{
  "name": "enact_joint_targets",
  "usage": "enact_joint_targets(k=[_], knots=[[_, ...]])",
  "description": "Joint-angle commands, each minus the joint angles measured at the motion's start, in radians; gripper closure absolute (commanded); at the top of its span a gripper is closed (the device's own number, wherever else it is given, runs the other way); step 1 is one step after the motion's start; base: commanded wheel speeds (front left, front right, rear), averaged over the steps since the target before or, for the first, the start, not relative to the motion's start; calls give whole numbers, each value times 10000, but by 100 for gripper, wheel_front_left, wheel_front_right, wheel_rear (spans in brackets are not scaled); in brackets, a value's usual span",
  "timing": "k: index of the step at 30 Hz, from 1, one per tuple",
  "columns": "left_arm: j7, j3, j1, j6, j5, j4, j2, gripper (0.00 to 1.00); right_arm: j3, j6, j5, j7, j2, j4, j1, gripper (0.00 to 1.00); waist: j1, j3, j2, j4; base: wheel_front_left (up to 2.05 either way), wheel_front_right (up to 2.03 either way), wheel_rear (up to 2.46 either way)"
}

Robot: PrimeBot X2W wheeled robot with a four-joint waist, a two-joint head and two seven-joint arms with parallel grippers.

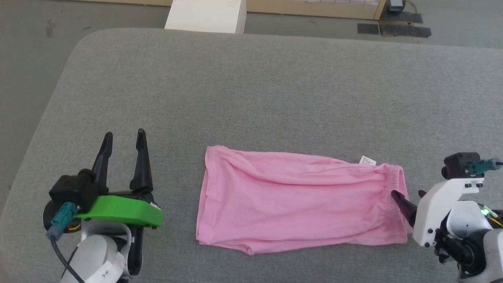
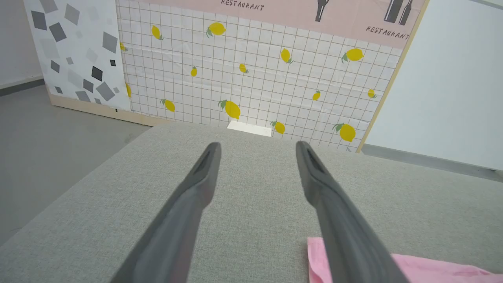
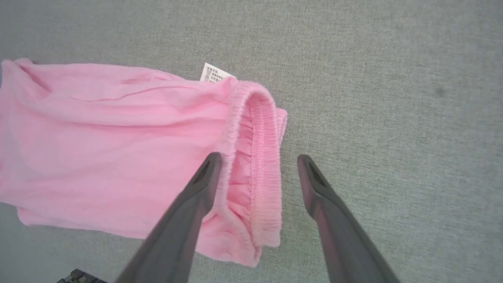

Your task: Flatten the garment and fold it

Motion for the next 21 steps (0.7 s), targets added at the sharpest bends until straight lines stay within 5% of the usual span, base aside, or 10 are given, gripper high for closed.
enact_joint_targets(k=[1,14,15,17,21], knots=[[-162,49,-202,-159,284,52,-58,0,-27,-15,-133,-174,47,279,-222,0,0,156,0,71,0,0,0],[-241,797,168,-1385,1417,-307,-1188,0,678,-15,-61,-502,171,2159,-676,0,0,519,0,146,0,0,0],[-241,894,207,-1437,1404,-295,-1302,0,801,-15,71,-468,195,2236,-702,56,0,525,0,142,0,0,0],[-241,1037,275,-1524,1444,-248,-1440,0,969,-15,266,-494,193,2294,-762,96,0,531,0,144,0,0,0],[-242,1263,367,-1721,1546,-177,-1642,0,1085,-15,477,-516,32,2361,-878,100,0,499,0,152,0,0,0]])
